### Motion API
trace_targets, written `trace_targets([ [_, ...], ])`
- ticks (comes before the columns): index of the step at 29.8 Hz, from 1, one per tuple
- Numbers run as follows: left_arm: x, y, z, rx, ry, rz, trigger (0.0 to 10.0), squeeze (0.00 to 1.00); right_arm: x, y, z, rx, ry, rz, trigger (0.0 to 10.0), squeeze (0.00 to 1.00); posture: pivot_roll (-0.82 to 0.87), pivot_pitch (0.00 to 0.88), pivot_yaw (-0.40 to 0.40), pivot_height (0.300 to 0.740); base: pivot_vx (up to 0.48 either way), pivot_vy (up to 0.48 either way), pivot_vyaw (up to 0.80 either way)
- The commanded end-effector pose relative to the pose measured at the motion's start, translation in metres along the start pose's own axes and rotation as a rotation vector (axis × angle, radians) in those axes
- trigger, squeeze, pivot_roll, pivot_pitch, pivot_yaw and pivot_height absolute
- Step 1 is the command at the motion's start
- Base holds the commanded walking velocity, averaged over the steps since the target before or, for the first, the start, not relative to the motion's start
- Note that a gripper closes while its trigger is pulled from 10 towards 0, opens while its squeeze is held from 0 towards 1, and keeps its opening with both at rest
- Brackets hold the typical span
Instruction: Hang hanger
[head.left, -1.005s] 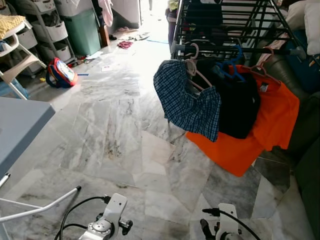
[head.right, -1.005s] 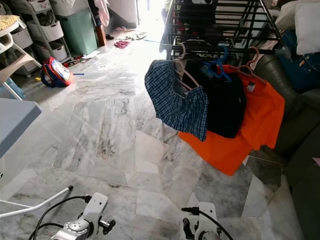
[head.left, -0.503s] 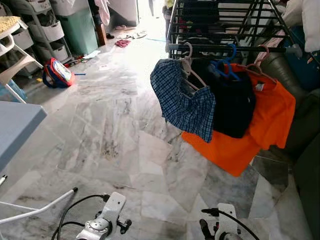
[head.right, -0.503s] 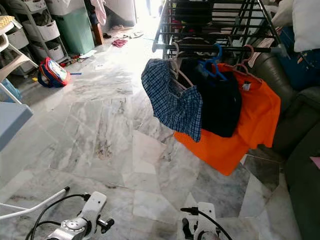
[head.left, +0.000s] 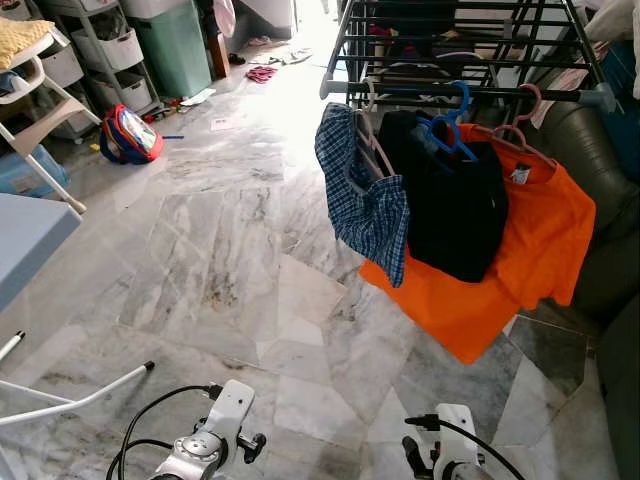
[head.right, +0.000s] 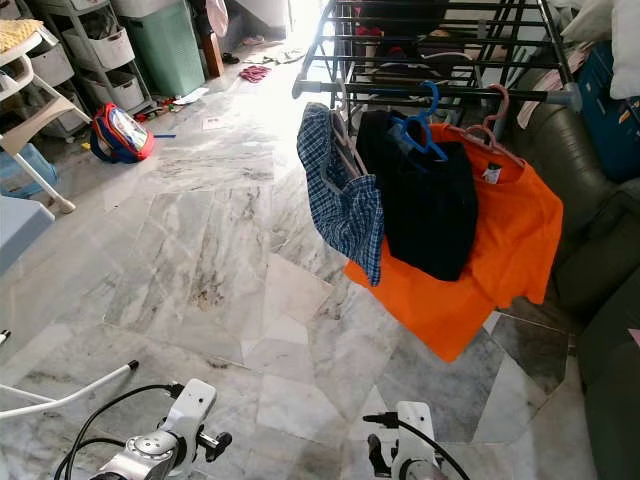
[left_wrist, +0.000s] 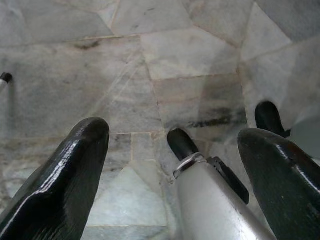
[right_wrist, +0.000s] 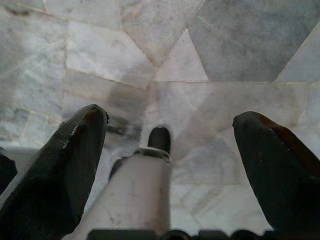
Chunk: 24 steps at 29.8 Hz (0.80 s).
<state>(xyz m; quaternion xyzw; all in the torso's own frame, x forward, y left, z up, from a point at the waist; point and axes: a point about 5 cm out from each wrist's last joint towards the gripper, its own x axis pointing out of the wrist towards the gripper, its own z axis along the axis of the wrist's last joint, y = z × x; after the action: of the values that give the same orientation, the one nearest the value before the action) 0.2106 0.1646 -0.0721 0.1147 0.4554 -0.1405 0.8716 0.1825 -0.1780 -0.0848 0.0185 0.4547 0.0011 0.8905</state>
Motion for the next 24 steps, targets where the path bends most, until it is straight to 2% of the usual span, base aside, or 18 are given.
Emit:
trace_targets([
  [1, -0.0010, 0.0027, -0.0058, -0.029, 0.019, 0.024, 10.0, 0.00, 0.0005, 0.0015, 0.0007, -0.026, 0.011, 0.017, 10.0, 0.00, -0.09, 0.059, 0.021, 0.740, 0.000, 0.000, 0.00],
  [9, -0.0009, 0.0036, -0.0061, -0.037, 0.027, 0.045, 10.0, 0.00, 0.0011, 0.0020, 0.0042, 0.002, 0.000, 0.021, 10.0, 0.00, -0.04, 0.053, -0.017, 0.740, 0.000, 0.000, 0.00],
  [15, -0.0011, 0.0064, -0.0047, -0.033, 0.027, 0.058, 10.0, 0.00, 0.0017, 0.0059, 0.0046, 0.050, -0.006, 0.020, 10.0, 0.00, -0.04, 0.050, -0.007, 0.740, 0.000, 0.000, 0.00],
  [24, -0.0010, 0.0085, -0.0013, -0.016, 0.019, 0.063, 10.0, 0.00, 0.0010, 0.0037, 0.0008, 0.060, 0.008, -0.002, 10.0, 0.00, -0.04, 0.041, 0.007, 0.740, 0.000, 0.000, 0.00],
])
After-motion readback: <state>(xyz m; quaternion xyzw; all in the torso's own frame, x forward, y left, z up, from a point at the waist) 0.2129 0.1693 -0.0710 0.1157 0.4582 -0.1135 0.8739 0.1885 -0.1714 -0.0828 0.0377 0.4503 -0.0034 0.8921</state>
